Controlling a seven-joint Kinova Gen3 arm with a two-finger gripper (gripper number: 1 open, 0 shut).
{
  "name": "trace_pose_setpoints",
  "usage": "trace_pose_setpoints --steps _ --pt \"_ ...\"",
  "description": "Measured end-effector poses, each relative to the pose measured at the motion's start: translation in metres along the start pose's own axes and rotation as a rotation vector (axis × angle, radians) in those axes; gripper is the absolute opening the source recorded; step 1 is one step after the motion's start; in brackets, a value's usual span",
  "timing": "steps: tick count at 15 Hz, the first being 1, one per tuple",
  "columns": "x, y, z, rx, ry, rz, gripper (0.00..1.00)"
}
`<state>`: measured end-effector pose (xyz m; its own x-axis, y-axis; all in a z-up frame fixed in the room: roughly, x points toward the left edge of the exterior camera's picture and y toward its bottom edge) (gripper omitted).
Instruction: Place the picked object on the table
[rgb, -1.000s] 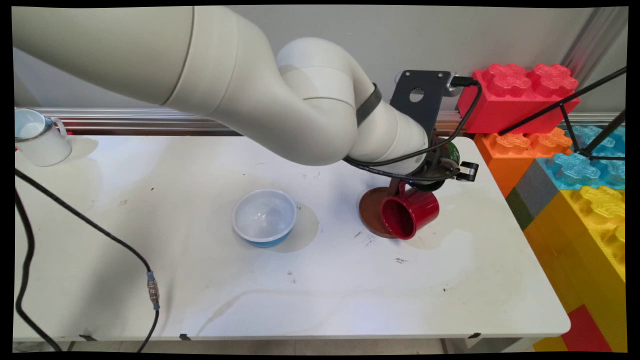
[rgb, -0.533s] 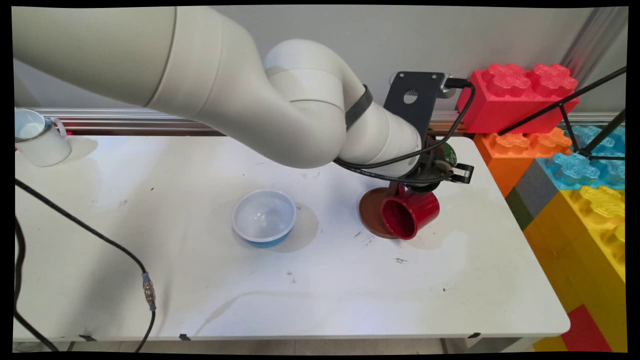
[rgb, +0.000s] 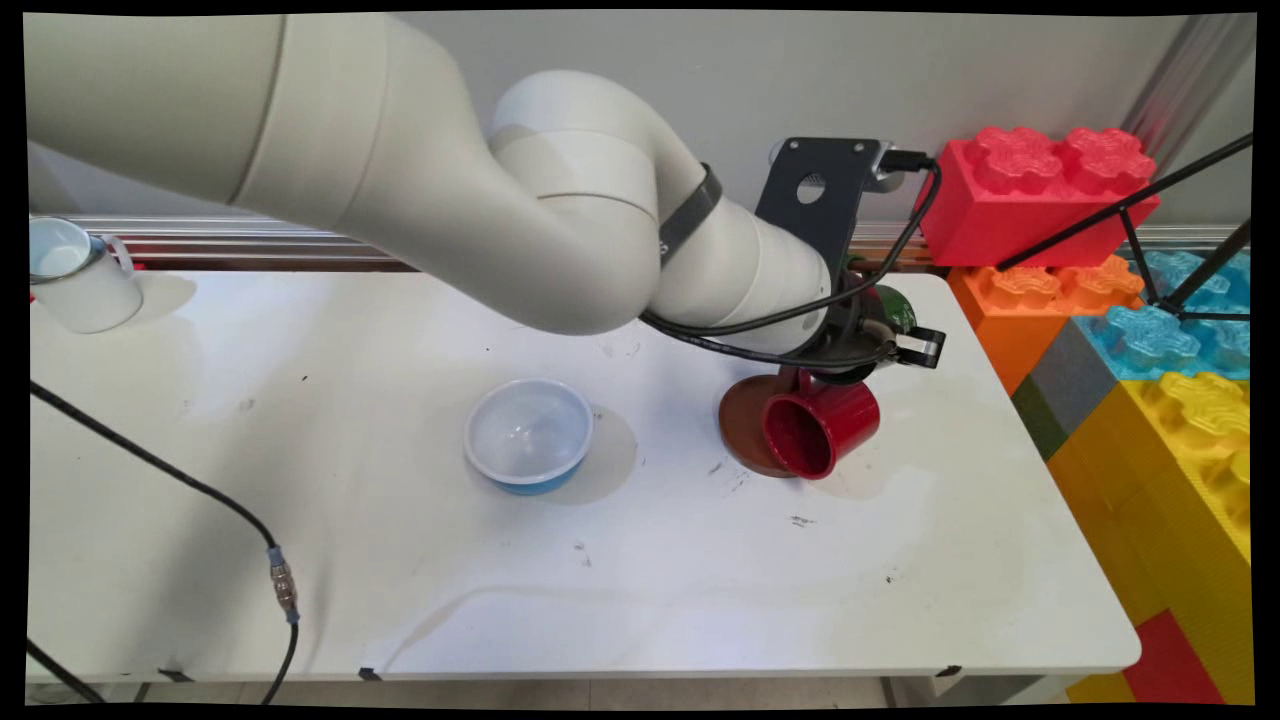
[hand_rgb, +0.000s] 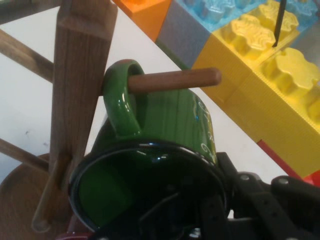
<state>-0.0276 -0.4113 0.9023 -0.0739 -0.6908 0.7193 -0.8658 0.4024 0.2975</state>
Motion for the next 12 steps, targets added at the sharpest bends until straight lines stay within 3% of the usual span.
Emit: trace_pose_setpoints --steps 12 --pt "0.003 0.010 -0.023 -0.075 0.020 0.023 0.00"
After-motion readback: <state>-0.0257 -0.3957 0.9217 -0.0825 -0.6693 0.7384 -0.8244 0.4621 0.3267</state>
